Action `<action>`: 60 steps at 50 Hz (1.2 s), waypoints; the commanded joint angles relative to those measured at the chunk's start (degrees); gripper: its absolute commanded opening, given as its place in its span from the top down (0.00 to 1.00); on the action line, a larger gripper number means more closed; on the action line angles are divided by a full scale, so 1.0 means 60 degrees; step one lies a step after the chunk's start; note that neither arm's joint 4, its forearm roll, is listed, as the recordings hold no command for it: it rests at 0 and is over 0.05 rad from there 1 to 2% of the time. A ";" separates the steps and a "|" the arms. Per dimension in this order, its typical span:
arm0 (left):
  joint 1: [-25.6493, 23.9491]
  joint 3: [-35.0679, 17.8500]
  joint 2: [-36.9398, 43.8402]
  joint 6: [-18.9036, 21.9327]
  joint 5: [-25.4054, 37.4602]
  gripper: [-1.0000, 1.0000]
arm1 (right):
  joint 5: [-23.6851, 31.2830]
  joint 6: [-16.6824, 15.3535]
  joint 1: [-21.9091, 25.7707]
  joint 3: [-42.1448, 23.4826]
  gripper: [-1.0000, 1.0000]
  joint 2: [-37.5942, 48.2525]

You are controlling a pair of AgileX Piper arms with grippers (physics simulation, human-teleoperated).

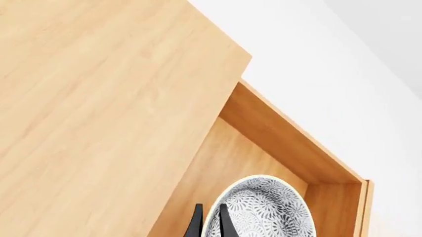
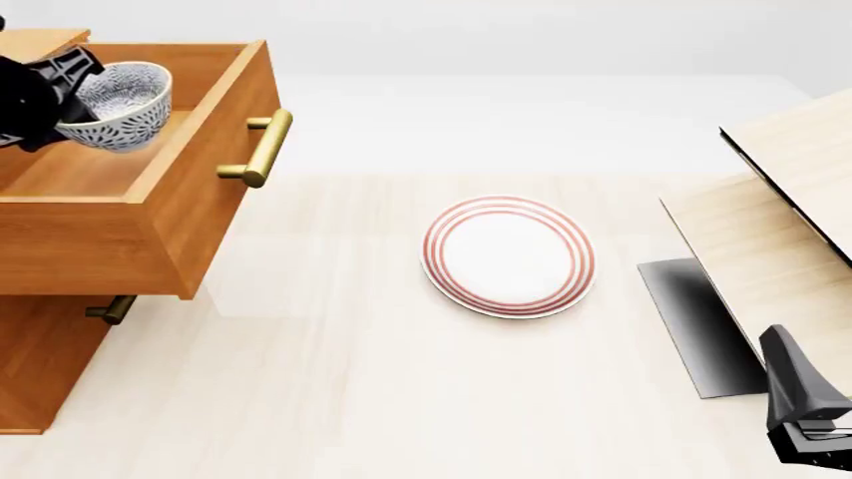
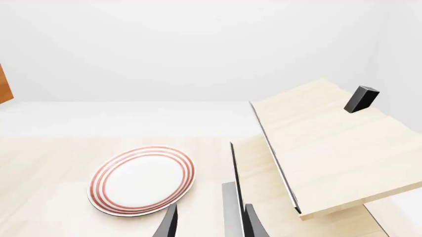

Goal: Open the top drawer of the cabinet and put the bowl in it.

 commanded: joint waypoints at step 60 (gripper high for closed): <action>-0.0245 0.0071 0.0333 0.0185 -0.0103 0.00 | 0.0003 -0.0004 0.0002 0.0007 0.00 -0.0014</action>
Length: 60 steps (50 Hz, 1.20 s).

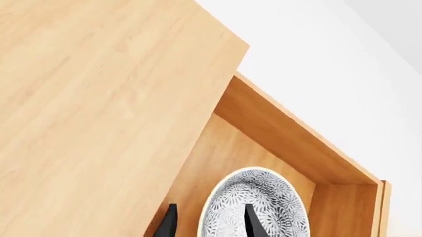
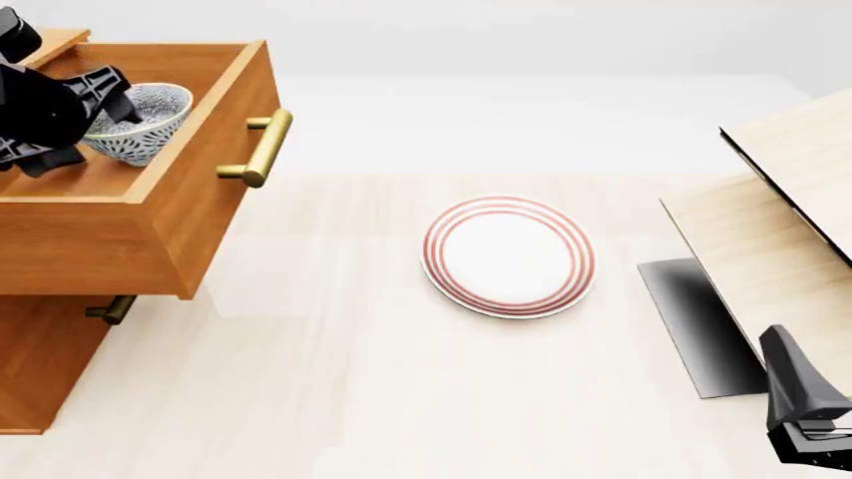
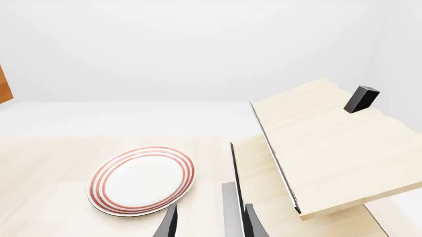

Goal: Open the top drawer of the cabinet and put the bowl in it.

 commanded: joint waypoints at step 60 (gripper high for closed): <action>-0.0154 0.0288 -0.2103 0.0471 0.1555 0.00 | 0.0003 0.0000 0.0000 0.0007 0.00 -0.0012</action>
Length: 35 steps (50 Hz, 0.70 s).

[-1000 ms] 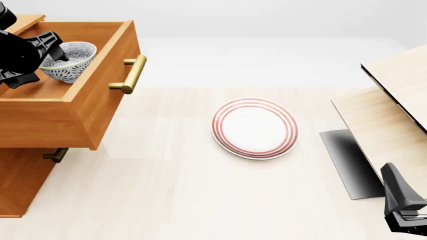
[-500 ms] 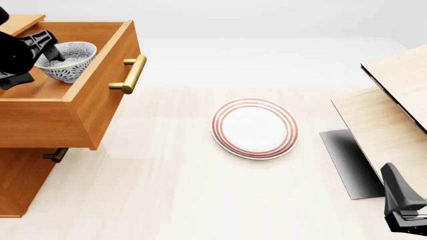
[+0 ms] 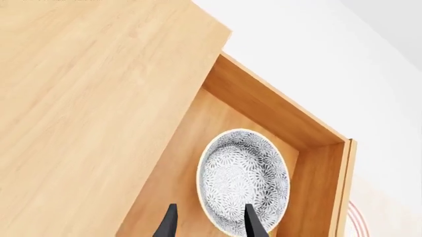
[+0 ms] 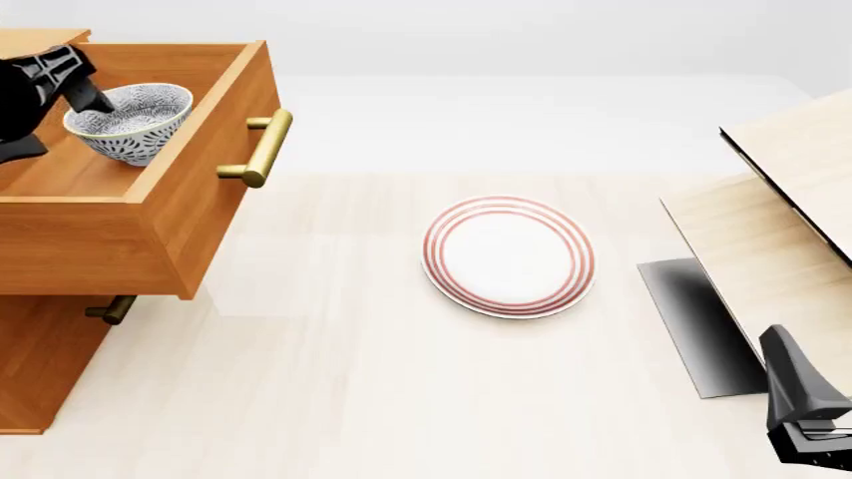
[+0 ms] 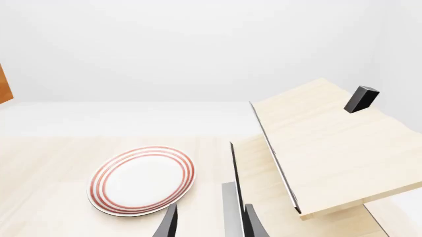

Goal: Open the top drawer of the cabinet and put the bowl in it.

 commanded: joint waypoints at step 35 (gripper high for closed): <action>-0.0240 -0.0199 -0.2216 0.0355 0.1797 0.00 | 0.0003 -0.0001 0.0001 0.0007 0.00 -0.0012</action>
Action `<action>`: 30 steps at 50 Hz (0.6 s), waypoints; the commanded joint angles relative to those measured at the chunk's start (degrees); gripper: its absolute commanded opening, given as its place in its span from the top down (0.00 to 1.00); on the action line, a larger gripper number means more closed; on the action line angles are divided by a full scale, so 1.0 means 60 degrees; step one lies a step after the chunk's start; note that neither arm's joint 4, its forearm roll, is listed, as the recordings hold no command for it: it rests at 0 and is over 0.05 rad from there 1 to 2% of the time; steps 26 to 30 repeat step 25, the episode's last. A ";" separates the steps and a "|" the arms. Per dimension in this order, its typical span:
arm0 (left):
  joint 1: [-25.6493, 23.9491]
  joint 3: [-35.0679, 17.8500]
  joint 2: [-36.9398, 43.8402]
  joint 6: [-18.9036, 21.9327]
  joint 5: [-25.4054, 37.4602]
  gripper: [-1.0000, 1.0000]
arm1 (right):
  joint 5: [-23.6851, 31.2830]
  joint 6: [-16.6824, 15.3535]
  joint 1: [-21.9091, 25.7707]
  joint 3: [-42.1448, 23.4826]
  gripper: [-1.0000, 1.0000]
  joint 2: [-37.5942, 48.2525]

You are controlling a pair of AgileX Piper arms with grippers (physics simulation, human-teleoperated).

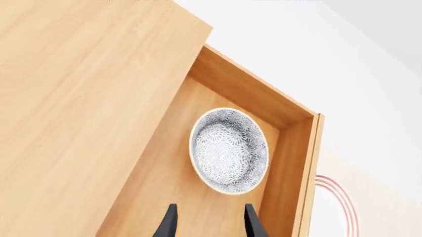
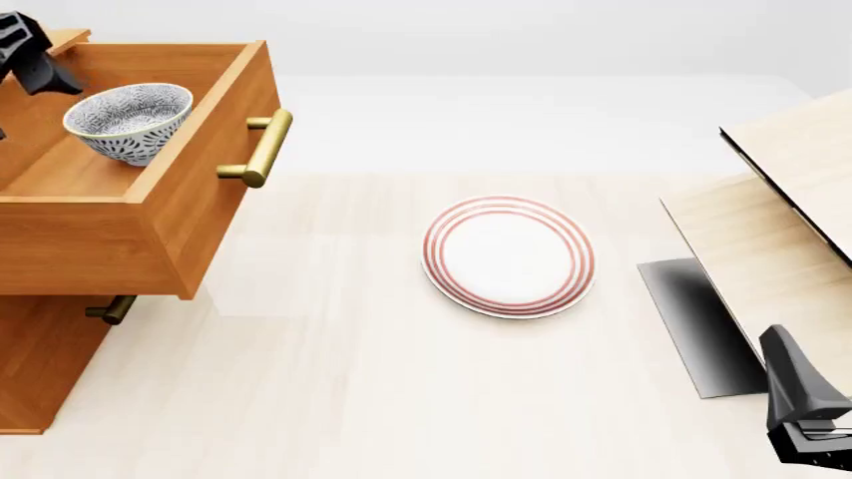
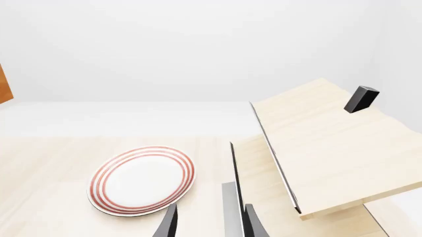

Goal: Open the top drawer of the cabinet and put the bowl in it.

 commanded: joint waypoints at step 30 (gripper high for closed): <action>-0.0135 0.0263 -0.2436 0.0289 0.1675 0.00 | 0.0003 0.0002 0.0000 0.0007 0.00 -0.0013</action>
